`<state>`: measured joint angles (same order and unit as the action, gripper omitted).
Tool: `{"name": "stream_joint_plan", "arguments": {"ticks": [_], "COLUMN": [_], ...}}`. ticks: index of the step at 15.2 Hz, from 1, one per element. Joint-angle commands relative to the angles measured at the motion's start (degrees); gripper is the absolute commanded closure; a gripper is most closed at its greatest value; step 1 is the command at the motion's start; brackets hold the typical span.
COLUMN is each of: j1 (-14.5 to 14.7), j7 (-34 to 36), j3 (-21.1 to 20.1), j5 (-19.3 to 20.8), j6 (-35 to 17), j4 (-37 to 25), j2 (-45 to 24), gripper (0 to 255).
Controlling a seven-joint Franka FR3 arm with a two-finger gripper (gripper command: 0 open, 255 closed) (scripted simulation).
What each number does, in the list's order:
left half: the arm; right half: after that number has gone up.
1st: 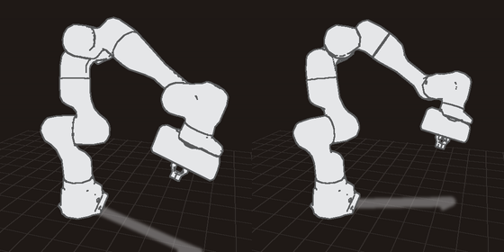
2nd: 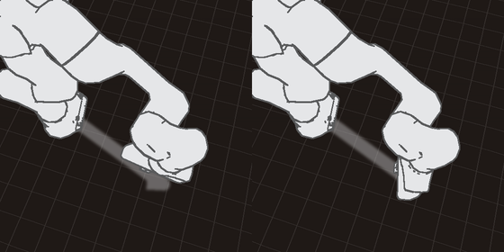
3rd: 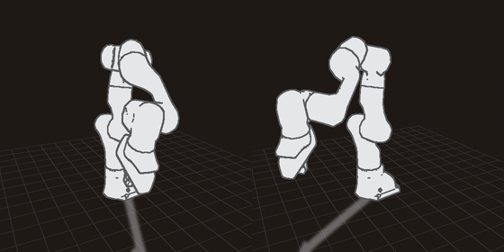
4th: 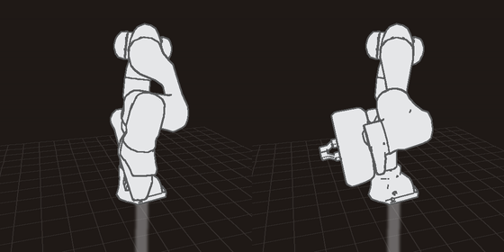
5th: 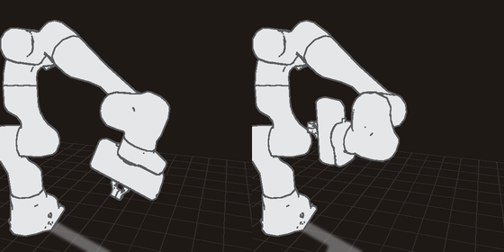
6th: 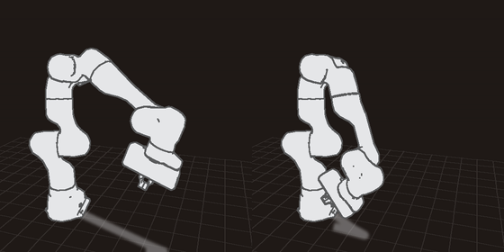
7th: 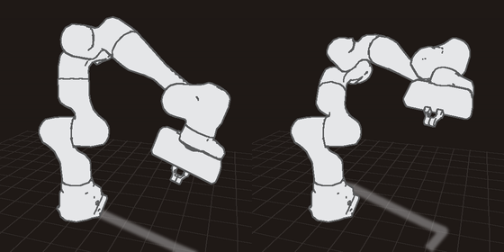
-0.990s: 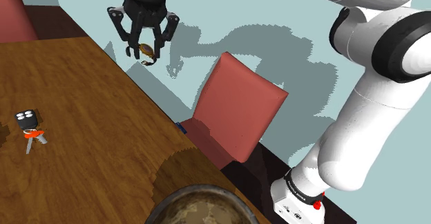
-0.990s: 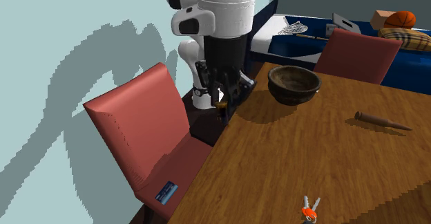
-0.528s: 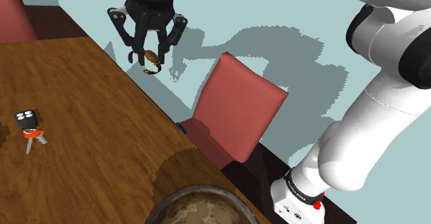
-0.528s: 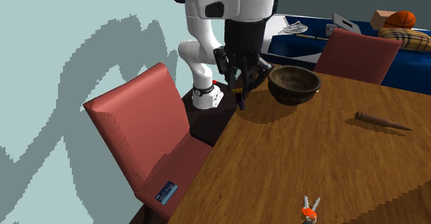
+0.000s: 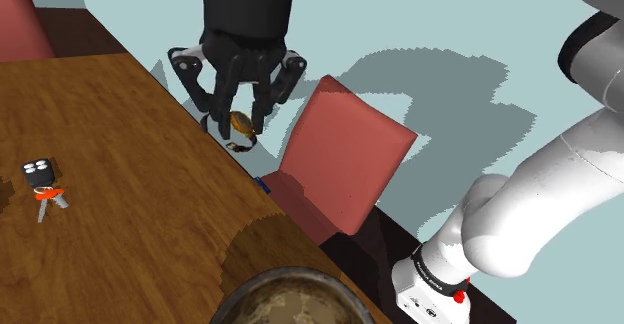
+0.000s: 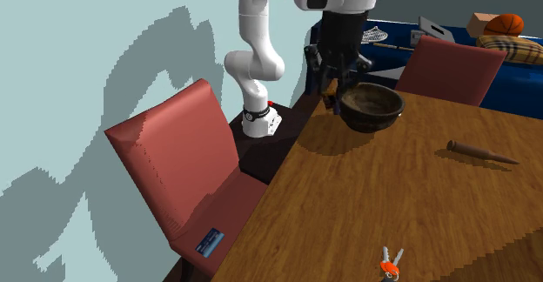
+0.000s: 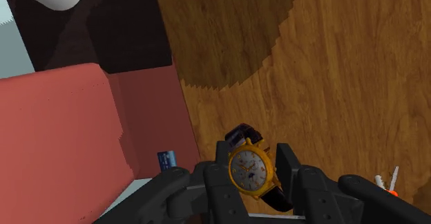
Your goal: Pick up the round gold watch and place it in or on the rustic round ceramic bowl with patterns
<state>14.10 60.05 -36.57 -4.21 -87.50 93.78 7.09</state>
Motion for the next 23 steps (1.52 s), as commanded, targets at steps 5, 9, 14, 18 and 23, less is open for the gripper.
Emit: {"name": "stream_joint_plan", "arguments": {"ticks": [5, 9, 14, 18, 23], "j1": [2.9, 5.0, 7.4, 8.7, 9.3], "j7": [5.0, 8.8, 14.4, 18.1, 17.3], "j3": [-2.4, -4.4, -7.7, -10.2, -10.1], "j5": [-4.4, -6.9, -9.5, -11.0, -11.9], "j6": [0.6, 1.1, 1.9, 1.7, -2.0], "j4": [4.4, 6.0, 6.5, 7.0, 11.9], "j2": [6.5, 9.7, 12.4, 13.7, 15.1], "gripper": [255, 255, 255, 255, 255]}}
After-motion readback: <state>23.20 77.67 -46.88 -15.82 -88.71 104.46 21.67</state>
